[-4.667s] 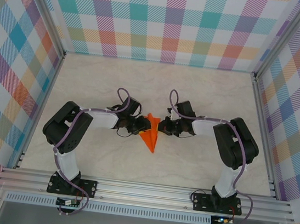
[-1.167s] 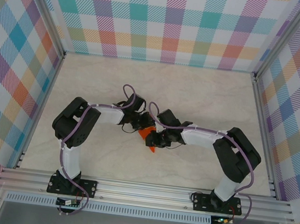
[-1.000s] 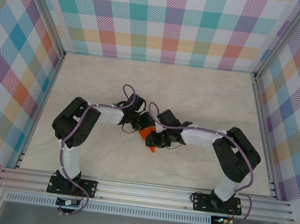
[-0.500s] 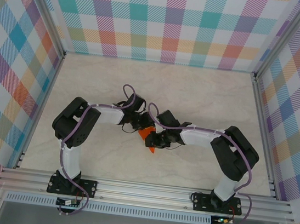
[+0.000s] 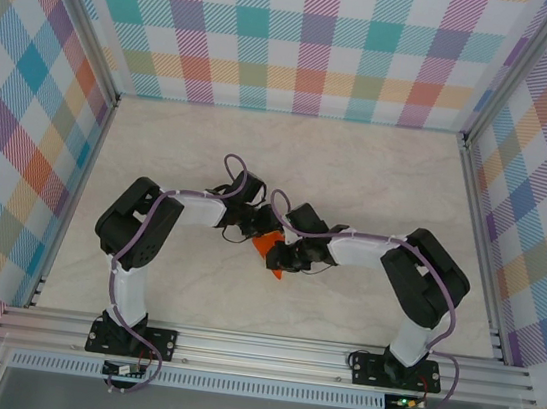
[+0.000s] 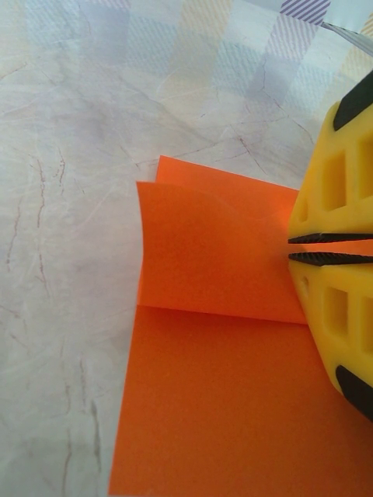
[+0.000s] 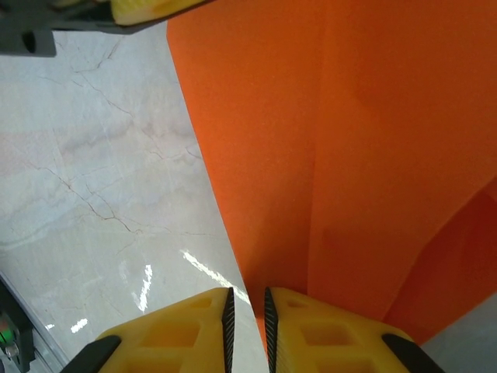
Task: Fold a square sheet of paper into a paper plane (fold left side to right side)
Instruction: Fourth fold the wing at the center of the table.
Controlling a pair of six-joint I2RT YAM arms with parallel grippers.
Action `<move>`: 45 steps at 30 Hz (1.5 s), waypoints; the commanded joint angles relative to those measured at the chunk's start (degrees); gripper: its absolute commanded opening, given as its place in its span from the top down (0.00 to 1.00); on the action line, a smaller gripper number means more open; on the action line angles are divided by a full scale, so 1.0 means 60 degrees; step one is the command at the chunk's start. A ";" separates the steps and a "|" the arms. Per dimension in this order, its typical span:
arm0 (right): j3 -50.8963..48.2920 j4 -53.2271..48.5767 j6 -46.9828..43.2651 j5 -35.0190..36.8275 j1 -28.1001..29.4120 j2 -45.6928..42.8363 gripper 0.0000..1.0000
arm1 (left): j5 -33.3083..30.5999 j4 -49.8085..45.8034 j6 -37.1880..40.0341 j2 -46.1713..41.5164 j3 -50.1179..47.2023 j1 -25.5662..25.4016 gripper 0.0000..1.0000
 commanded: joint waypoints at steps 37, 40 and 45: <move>-0.1825 -0.0297 0.0631 -0.0449 0.0372 -0.0964 0.82 | -0.0559 -0.0902 0.0139 0.0117 -0.0459 -0.0150 0.85; -0.2055 -0.0393 0.0665 -0.0345 0.0374 -0.1141 0.82 | -0.0559 -0.0874 0.0108 0.0135 -0.0472 -0.0149 0.85; -0.1951 -0.1031 0.0495 -0.0060 0.0358 -0.1479 0.81 | -0.0573 -0.0902 0.0131 0.0118 -0.0448 -0.0145 0.85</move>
